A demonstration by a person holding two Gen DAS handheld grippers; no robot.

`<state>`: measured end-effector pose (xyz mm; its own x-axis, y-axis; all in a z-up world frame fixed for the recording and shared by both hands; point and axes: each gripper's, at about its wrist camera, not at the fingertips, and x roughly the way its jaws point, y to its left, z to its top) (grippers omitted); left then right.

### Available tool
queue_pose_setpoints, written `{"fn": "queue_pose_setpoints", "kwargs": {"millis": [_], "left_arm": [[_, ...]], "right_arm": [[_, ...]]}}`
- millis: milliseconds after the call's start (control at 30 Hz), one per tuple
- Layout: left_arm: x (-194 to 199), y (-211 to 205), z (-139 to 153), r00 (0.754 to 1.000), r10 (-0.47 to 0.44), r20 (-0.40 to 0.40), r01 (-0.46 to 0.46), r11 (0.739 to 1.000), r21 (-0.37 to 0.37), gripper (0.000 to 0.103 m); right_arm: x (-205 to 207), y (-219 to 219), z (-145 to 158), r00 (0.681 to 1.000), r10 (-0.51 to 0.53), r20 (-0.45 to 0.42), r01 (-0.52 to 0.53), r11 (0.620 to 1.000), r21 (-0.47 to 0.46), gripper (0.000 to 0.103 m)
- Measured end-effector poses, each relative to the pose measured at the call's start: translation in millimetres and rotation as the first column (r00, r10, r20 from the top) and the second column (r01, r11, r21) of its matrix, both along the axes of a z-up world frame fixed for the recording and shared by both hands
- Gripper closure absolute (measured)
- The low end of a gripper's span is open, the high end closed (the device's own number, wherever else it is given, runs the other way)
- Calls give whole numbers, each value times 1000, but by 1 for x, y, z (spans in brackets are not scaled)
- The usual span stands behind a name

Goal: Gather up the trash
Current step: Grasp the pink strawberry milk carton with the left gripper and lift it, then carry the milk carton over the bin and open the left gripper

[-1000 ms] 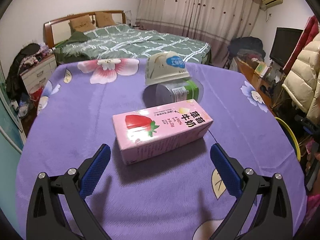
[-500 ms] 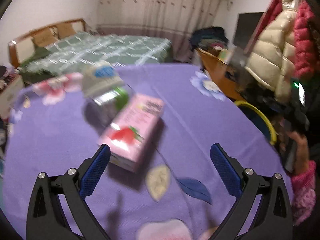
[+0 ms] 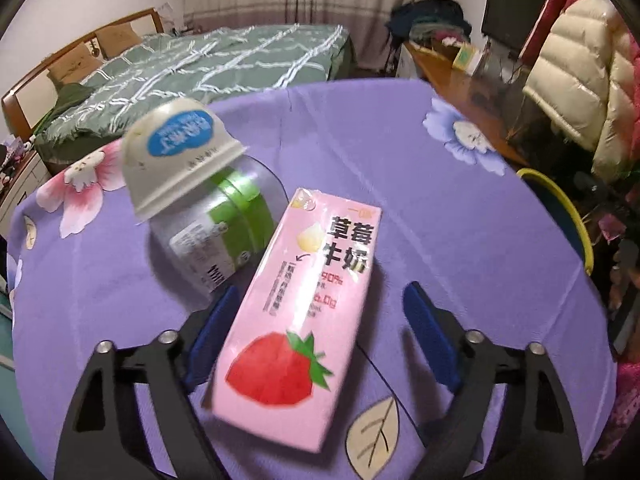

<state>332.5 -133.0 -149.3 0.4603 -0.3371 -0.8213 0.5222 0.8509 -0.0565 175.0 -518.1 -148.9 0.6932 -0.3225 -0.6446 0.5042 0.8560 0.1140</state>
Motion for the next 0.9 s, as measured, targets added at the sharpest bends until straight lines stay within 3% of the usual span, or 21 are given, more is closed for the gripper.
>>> {"fn": "queue_pose_setpoints", "kwargs": {"millis": [33, 100, 167, 533, 700, 900], "left_arm": [[3, -3, -3, 1000, -1, -7, 1, 1000, 13, 26], [5, -8, -8, 999, -10, -33, 10, 1000, 12, 46], [4, -12, -8, 999, -12, -30, 13, 1000, 18, 52], [-39, -64, 23, 994, -109, 29, 109, 994, -3, 53], [-55, -127, 37, 977, -209, 48, 211, 977, -37, 53], [-72, -223, 45, 939, -339, 55, 342, 937, -68, 53]], "right_arm": [[0, 0, 0, 1000, 1, 0, -1, 1000, 1, 17], [1, 1, 0, 1000, 4, 1, -4, 1000, 2, 17], [1, 1, 0, 1000, 6, 4, -6, 1000, 3, 17], [-24, -7, 11, 999, 31, 35, -31, 1000, 1, 17], [-58, -32, 24, 998, 0, 62, 1, 1000, -12, 17], [-98, -68, 29, 997, -50, 58, 51, 999, -13, 17]]}}
